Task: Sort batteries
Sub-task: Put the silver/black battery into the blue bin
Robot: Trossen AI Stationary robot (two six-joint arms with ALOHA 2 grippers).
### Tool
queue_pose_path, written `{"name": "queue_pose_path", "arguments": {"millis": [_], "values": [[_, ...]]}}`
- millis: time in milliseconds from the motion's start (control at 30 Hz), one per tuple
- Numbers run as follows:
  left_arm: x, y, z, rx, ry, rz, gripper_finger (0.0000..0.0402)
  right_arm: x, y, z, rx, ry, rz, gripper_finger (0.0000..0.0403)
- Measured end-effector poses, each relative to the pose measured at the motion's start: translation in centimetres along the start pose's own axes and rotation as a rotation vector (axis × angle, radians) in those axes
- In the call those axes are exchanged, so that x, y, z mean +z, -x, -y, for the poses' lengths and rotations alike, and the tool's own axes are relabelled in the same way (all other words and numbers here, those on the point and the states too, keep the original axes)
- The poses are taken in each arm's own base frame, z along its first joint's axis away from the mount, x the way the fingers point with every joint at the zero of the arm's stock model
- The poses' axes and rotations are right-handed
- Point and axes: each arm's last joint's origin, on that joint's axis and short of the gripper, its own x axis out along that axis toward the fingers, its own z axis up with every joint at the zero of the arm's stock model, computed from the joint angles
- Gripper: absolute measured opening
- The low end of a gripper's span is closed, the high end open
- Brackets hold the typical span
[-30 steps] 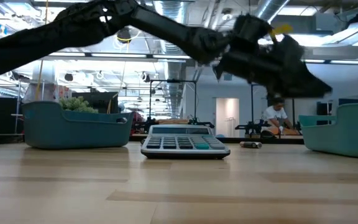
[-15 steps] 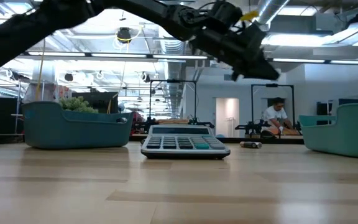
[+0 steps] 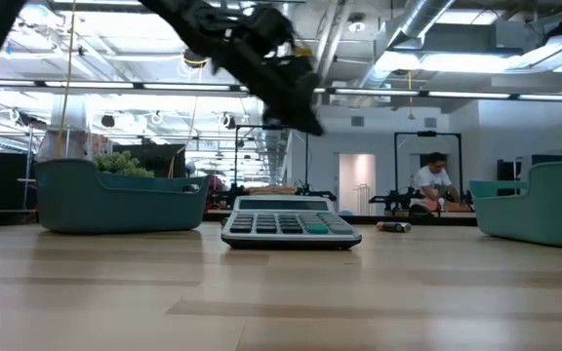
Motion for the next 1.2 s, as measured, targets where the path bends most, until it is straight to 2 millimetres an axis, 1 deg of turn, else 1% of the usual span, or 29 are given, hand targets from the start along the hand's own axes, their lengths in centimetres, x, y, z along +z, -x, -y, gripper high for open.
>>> {"name": "queue_pose_path", "arguments": {"millis": [100, 200, 267, 333, 433, 567, 667, 800, 933, 1100, 1200], "values": [[-0.9, 1.5, -1.8, 0.064, 0.001, -0.09, 0.0047, -1.8, 0.1, -0.3, -0.035, 0.0, -0.006, 0.0244], [-2.0, 1.8, -3.1, 0.085, 0.008, -0.2, 0.006, -3.8, 0.5, -0.7, -0.055, -0.012, 0.01, 0.0244], [-2.5, 1.8, -3.8, 0.092, 0.006, -0.242, 0.0075, -5.3, 0.8, -0.9, -0.077, -0.033, 0.003, 0.0244], [-2.9, 2.0, -4.5, 0.097, 0.0, -0.286, 0.0093, -6.8, 1.2, -1.2, -0.104, -0.053, -0.033, 0.0244], [-3.6, 2.1, -5.4, 0.075, -0.002, -0.353, 0.0119, -8.6, 1.9, -1.4, -0.161, -0.081, -0.102, 0.0244], [-3.9, 2.2, -6.2, 0.081, 0.029, -0.37, 0.0138, -10.5, 2.2, -1.4, -0.201, -0.139, -0.213, 0.0244], [-3.9, 2.2, -6.6, 0.091, 0.039, -0.366, 0.0138, -11.8, 2.1, -1.4, -0.21, -0.178, -0.303, 0.0244], [-4.1, 2.2, -7.1, 0.066, 0.049, -0.376, 0.0134, -12.8, 1.7, -1.1, -0.227, -0.198, -0.351, 0.0244], [-4.2, 2.3, -7.3, 0.053, 0.053, -0.386, 0.0133, -13.4, 0.3, -0.5, -0.24, -0.204, -0.399, 0.0244], [-3.4, 2.9, -7.7, 0.063, 0.053, -0.338, 0.0133, -14.7, -3.0, 0.0, -0.216, -0.166, -0.484, 0.0244], [-4.0, 2.9, -8.1, 0.063, 0.047, -0.384, 0.0133, -15.7, -4.8, 0.2, -0.193, -0.122, -0.529, 0.0244]]}}
